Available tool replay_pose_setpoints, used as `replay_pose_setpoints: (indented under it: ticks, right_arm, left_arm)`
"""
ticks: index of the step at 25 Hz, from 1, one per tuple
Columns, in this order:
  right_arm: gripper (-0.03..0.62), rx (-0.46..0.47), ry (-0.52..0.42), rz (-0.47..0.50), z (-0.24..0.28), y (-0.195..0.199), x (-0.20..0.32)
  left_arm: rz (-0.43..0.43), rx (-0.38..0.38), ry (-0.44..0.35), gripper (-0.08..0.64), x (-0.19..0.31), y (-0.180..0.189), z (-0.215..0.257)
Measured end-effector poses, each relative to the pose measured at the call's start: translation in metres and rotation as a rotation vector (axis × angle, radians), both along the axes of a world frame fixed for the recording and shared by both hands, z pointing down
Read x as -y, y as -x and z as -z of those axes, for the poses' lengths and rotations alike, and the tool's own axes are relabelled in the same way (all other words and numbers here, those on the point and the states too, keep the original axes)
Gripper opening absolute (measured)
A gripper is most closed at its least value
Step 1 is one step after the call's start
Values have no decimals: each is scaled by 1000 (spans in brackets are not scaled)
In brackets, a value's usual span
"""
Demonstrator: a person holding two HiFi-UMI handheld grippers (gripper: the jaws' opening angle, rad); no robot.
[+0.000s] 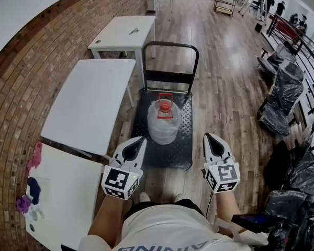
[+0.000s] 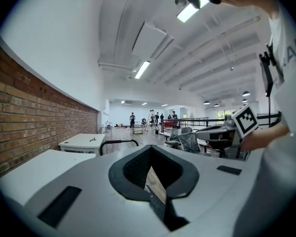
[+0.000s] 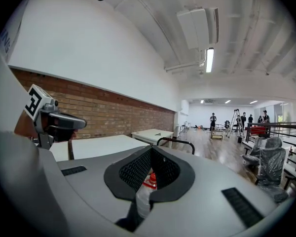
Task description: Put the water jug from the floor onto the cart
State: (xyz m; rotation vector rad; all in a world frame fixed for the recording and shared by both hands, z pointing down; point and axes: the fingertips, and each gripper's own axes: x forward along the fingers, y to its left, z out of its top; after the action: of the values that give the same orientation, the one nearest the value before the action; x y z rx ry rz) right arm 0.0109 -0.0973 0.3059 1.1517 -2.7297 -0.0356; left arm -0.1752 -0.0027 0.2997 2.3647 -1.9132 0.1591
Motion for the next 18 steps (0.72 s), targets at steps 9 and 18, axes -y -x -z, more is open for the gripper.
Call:
replay_pose_setpoints:
  ticks: [9,18]
  right_arm:
    - [3,-59,-22,3,4,32,-20]
    - [3,-135,-94,-6,8,31,-26]
  left_arm:
    - [-3,-44,-22,2,-10,33,-2]
    - [-42,-48,-22,0,-10,22,-6]
